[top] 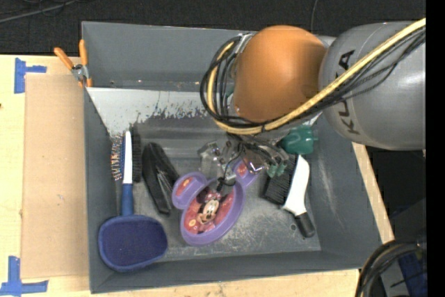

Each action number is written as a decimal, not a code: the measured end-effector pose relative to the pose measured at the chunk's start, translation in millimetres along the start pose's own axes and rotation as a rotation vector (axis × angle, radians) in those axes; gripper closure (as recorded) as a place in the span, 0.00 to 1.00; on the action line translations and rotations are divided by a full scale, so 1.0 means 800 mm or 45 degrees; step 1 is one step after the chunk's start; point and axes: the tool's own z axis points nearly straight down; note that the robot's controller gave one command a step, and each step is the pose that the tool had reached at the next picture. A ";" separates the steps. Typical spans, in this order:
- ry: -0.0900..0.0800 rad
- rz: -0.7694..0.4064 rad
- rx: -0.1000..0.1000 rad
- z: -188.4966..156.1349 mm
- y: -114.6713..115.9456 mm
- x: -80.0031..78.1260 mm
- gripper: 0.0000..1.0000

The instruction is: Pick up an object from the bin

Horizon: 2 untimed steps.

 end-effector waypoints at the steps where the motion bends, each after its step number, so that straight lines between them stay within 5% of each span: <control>1: -0.022 0.121 0.004 -0.021 -0.001 -0.013 1.00; 2: -0.013 -0.056 0.004 0.027 -0.025 -0.065 1.00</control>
Offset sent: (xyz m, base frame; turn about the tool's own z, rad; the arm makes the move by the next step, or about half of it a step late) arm 0.0667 -0.0043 -0.0253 -0.0570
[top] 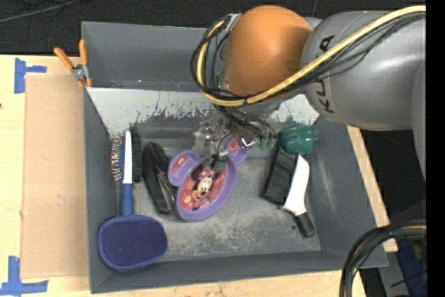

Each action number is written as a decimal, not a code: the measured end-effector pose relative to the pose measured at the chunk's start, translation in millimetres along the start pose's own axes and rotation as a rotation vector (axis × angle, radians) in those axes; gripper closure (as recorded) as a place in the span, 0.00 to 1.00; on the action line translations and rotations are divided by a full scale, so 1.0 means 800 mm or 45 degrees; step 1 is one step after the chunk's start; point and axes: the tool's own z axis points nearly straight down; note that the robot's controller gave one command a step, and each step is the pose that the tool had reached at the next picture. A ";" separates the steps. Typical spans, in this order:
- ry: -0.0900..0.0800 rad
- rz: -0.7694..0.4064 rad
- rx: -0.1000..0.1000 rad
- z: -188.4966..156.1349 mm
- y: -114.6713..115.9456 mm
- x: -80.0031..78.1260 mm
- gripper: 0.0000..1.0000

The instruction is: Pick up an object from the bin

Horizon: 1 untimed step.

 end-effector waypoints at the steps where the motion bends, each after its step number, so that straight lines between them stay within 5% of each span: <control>1: -0.005 0.022 0.002 0.012 -0.006 -0.017 1.00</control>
Offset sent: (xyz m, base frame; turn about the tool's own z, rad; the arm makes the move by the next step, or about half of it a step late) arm 0.0012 0.0202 0.0890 -0.1416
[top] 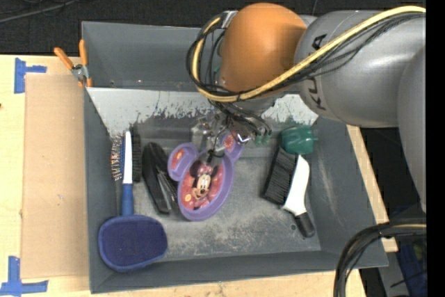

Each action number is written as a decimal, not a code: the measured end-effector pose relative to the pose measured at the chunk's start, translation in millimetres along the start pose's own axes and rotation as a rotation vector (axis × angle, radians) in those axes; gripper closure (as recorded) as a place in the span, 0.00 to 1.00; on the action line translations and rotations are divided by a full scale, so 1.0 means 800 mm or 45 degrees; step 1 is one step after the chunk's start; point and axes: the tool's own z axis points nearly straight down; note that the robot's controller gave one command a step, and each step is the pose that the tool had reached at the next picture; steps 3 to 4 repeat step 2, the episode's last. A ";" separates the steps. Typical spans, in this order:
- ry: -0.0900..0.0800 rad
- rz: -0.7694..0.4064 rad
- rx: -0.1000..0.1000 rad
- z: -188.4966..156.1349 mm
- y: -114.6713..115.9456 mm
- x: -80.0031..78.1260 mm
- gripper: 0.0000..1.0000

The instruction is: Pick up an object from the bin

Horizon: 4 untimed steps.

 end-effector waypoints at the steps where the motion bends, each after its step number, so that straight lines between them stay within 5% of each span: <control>1: 0.021 0.033 -0.004 -0.014 0.011 0.007 1.00; 2: 0.004 -0.121 -0.003 -0.058 0.019 0.020 1.00; 4: 0.004 -0.121 -0.003 -0.058 0.019 0.020 1.00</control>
Offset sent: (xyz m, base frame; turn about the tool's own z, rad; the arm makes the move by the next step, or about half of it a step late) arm -0.0544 0.0091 0.0926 -0.0162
